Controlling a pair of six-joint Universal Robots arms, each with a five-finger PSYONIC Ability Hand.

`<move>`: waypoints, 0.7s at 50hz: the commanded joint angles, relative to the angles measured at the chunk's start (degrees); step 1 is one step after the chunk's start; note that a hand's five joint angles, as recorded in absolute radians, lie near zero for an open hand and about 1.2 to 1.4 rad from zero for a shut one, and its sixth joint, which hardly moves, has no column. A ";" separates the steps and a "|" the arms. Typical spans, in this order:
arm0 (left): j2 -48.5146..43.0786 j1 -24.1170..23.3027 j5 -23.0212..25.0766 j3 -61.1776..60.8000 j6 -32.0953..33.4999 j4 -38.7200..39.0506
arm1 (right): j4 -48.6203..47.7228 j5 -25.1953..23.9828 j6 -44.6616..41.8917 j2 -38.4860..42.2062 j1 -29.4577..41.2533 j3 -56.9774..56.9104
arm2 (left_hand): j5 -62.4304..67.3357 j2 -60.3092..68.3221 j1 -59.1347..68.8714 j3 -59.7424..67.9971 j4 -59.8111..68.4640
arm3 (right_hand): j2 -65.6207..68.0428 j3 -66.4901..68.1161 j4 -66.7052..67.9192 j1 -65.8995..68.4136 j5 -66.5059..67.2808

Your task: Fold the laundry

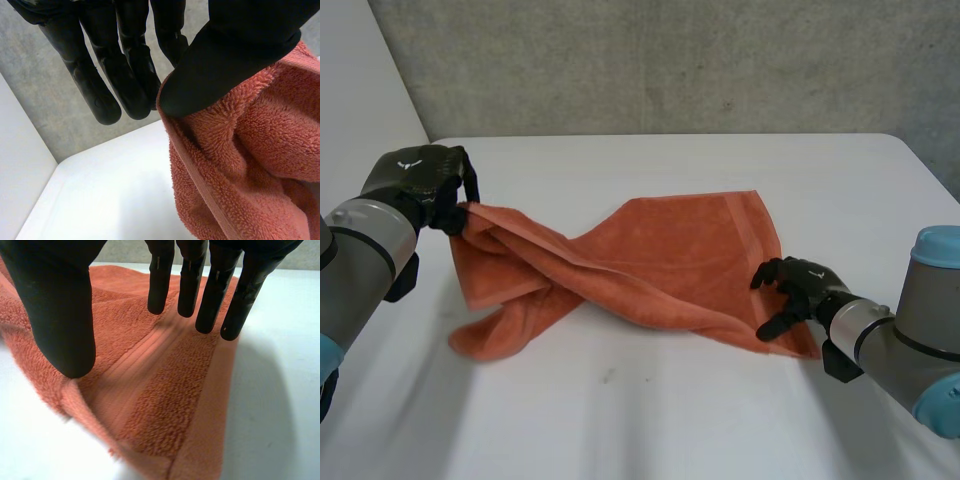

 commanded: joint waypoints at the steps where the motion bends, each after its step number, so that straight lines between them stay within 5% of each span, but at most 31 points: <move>1: -1.81 0.83 0.01 1.23 0.14 0.09 | 0.29 0.00 0.41 -0.74 0.07 1.39 | 10.75 10.19 11.43 10.30 10.28 | 1.50 1.64 1.70 4.92 1.46; 24: -9.11 2.15 0.01 6.59 0.23 0.09 | -0.06 -0.44 0.41 -3.11 6.66 5.44 | 10.75 10.19 11.43 10.30 10.28 | -0.18 -0.04 0.02 3.24 -0.23; 35: -9.19 3.12 -0.17 5.54 0.06 -0.35 | -2.52 0.44 0.32 0.14 6.84 2.01 | 10.75 10.19 11.43 10.30 10.28 | 10.75 10.89 10.95 14.17 10.71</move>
